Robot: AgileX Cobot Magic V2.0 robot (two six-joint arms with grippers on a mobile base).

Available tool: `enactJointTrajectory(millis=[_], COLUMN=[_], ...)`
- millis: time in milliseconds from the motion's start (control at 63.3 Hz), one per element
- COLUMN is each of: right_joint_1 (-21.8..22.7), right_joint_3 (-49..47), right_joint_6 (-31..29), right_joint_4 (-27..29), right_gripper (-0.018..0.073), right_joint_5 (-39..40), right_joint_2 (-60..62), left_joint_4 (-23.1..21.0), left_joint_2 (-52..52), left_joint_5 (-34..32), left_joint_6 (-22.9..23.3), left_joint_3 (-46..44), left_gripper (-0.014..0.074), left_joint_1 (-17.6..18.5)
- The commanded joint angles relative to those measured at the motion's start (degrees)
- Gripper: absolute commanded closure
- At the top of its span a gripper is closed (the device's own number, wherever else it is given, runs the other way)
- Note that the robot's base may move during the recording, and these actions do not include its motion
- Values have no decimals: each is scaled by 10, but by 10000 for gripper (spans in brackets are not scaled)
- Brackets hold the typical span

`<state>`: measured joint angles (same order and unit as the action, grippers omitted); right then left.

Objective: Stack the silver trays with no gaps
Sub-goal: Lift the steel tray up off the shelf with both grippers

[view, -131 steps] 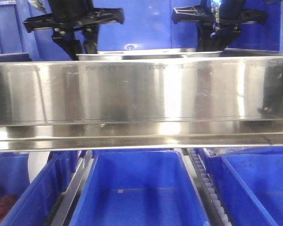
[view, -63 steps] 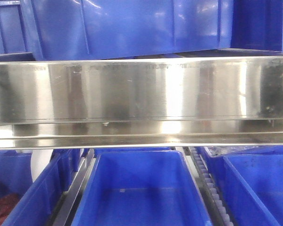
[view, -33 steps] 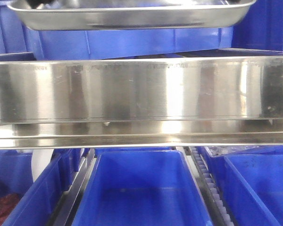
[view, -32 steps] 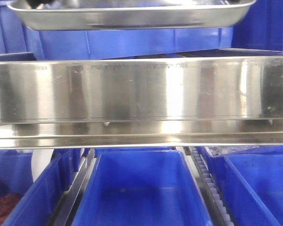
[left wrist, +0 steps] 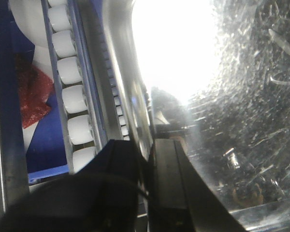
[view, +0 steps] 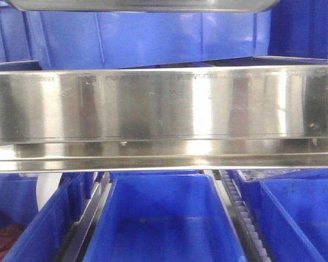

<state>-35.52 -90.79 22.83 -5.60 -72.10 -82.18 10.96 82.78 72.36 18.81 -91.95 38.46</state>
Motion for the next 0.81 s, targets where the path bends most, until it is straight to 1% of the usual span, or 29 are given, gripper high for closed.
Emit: enactJointTrajectory(millis=[0,79,790], right_joint_1=[-4,-4,-4], right_joint_3=[-18,-18,-18], right_joint_6=[-21,-21,-21], right_joint_4=[7,6,6], right_gripper=[503,503,503], right_joint_5=[17,17,17], right_joint_2=[23,23,23], left_joint_4=[-19,-28,-27], left_joint_2=[-16,-16,-16], left_joint_5=[28,28,25], left_joint_6=[-16,-16,-16], left_joint_3=[-15,-15,-15], left_gripper=[637,637,637], left_joint_1=[11,11,11])
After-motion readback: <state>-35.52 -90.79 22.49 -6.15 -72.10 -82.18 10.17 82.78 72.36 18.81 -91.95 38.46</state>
